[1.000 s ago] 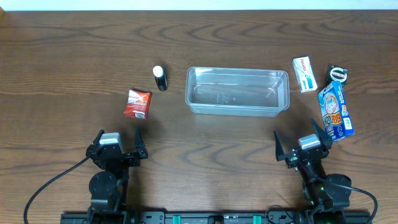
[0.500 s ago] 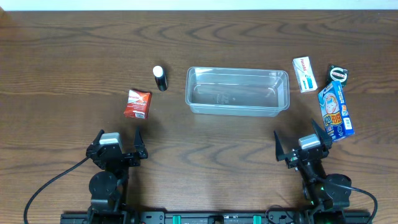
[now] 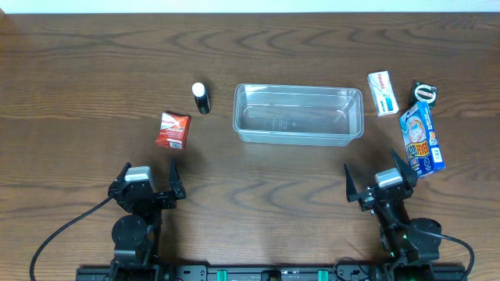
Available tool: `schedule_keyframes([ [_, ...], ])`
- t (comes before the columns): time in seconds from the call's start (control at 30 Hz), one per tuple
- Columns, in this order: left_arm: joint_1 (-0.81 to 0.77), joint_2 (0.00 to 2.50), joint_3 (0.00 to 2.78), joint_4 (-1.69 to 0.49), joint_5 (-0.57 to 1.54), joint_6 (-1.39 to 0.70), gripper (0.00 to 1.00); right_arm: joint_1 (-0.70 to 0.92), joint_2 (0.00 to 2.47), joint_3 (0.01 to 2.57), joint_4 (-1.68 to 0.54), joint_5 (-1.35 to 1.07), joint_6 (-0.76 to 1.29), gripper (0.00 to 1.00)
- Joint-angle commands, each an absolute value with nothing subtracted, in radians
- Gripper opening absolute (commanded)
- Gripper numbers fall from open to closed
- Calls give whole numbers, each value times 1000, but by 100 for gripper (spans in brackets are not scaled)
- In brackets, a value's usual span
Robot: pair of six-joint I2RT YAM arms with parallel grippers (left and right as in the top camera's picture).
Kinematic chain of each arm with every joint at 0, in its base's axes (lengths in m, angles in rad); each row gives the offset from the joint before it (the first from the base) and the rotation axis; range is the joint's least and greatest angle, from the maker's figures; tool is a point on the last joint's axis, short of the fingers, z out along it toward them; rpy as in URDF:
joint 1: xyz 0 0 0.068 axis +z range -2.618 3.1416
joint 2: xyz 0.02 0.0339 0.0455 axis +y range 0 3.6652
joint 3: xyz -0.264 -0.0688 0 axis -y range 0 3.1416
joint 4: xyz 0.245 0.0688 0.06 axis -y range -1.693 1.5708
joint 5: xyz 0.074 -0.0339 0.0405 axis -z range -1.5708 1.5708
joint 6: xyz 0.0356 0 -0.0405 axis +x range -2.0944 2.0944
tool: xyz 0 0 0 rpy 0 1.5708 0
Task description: Pack container
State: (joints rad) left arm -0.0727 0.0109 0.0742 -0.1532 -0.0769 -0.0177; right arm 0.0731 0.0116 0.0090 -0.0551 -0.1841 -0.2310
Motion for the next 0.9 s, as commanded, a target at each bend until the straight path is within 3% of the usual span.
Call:
schedule_keyframes([
  [0.0, -67, 6, 68, -179, -60, 0, 98, 58, 6, 6, -57, -180, -241, 99],
  [0.87, -67, 6, 68, -179, -60, 0, 98, 57, 6, 19, 14, -189, -226, 99],
])
